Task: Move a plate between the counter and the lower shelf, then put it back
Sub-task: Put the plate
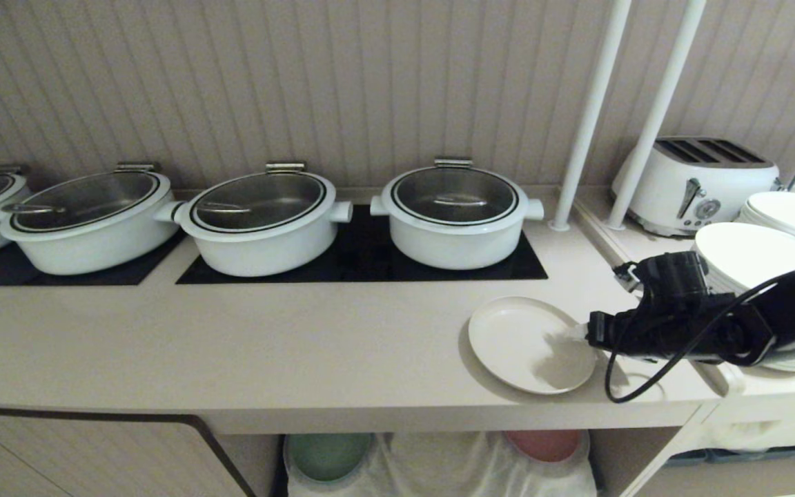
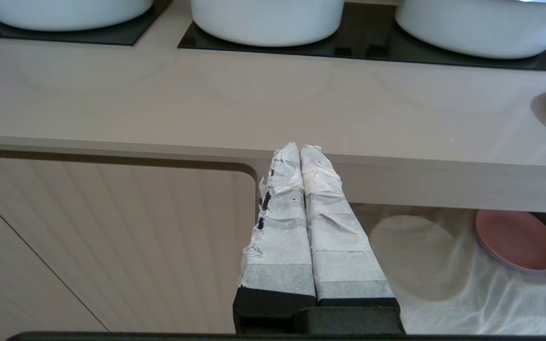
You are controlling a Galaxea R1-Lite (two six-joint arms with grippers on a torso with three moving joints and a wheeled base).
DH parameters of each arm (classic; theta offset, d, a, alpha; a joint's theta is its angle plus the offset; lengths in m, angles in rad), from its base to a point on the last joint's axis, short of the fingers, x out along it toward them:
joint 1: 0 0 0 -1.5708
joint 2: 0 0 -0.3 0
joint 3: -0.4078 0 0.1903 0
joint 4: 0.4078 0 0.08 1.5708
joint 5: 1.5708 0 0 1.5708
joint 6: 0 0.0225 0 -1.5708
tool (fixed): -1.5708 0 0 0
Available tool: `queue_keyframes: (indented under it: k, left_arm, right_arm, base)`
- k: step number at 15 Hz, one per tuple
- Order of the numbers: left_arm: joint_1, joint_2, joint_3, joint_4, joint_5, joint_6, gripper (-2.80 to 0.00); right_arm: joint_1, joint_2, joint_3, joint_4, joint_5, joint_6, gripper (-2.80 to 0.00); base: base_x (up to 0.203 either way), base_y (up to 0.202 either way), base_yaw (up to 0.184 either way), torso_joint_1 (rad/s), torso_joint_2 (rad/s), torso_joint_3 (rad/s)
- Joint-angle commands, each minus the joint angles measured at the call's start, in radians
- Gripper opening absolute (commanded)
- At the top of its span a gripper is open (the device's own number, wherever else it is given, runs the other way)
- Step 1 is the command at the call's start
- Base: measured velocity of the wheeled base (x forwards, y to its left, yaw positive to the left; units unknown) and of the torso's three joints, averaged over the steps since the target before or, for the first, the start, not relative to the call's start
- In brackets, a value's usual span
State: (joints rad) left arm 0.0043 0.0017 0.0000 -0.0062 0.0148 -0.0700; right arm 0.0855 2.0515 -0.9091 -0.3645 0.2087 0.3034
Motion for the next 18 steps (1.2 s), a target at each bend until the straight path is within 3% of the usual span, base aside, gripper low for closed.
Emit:
queue_keyframes:
  k: [1,9,15,16,18]
  left_arm:
    - [0.000,0.000,0.000,0.000,0.001,-0.001,-2.80]
    - [0.000,0.000,0.000,0.000,0.001,-0.001,-2.80]
    - [0.000,0.000,0.000,0.000,0.001,-0.001,-2.80]
    - [0.000,0.000,0.000,-0.001,0.001,0.000,-2.80]
    - [0.000,0.000,0.000,-0.001,0.001,-0.001,-2.80]
  right_arm:
    - [0.000,-0.010,0.003,-0.005,0.001,0.002,0.00]
    - [-0.010,-0.098,0.007,0.005,0.000,0.002,0.00]
    - [-0.025,-0.228,0.088,0.006,0.000,0.001,0.00]
    - [-0.029,-0.256,0.109,0.006,0.000,0.002,-2.80]
    - [-0.038,-0.315,0.165,0.002,0.001,0.002,-2.80]
  base:
    - [0.000,0.000,0.000,0.000,0.00,0.000]
    - [0.000,0.000,0.000,0.000,0.00,0.000]
    - [0.000,0.000,0.000,0.000,0.00,0.000]
    - [0.000,0.000,0.000,0.000,0.00,0.000]
    - [0.000,0.000,0.000,0.000,0.00,0.000]
